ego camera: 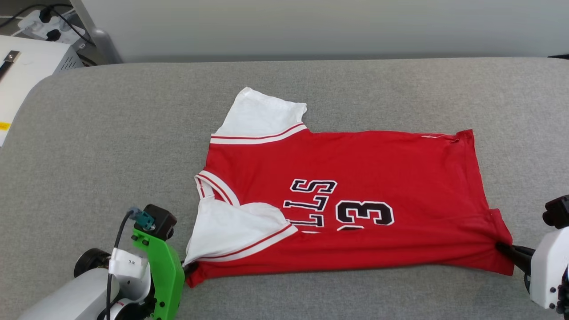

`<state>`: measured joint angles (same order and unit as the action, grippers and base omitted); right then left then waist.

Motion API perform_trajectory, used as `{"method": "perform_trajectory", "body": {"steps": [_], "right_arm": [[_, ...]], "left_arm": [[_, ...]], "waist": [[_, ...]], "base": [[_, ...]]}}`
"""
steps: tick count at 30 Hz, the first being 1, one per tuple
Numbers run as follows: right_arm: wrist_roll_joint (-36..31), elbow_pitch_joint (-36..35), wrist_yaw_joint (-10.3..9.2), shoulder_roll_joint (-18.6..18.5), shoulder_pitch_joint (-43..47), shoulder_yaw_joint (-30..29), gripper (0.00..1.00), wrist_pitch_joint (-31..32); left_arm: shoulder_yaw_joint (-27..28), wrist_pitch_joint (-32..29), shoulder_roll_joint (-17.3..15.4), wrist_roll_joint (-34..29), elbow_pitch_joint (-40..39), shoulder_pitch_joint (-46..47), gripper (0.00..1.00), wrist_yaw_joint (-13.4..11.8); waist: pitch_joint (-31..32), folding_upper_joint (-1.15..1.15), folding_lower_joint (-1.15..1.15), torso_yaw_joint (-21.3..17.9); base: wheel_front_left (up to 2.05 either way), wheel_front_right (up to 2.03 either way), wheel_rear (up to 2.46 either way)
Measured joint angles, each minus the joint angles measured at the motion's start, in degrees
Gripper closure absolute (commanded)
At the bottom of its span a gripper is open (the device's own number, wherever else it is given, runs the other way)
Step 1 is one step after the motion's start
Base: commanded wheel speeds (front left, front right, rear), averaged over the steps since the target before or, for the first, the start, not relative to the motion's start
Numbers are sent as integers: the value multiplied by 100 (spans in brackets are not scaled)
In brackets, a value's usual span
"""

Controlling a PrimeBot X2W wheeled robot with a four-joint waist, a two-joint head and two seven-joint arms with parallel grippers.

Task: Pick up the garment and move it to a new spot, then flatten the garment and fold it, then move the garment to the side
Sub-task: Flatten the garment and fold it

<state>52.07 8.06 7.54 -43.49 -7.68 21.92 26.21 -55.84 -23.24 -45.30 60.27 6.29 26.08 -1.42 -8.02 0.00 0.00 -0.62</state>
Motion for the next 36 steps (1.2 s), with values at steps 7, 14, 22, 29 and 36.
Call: {"method": "perform_trajectory", "body": {"steps": [7,14,22,29,36], "right_arm": [[-345,522,0,491,-119,33,100,178],[-472,846,5,688,-234,69,0,-348],[-878,439,3,733,-158,-651,0,-1669],[-1837,-122,0,1318,-169,-1593,0,-2682],[-2652,-940,0,2183,-219,-2135,0,-3279]], "left_arm": [[-36,-5,226,31,483,8,100,2],[31,276,307,25,815,34,0,170],[415,828,-66,-183,391,211,0,-91],[851,1229,-187,-611,48,1043,0,-393],[1141,1268,43,-931,337,2309,0,-371]], "waist": [[-310,0,0,-37],[-396,0,0,-18],[-136,0,0,24],[-178,0,0,-96],[-561,0,0,-268]], "base": [[0,0,0],[0,0,0],[0,0,0],[0,0,0],[0,0,0]]}}
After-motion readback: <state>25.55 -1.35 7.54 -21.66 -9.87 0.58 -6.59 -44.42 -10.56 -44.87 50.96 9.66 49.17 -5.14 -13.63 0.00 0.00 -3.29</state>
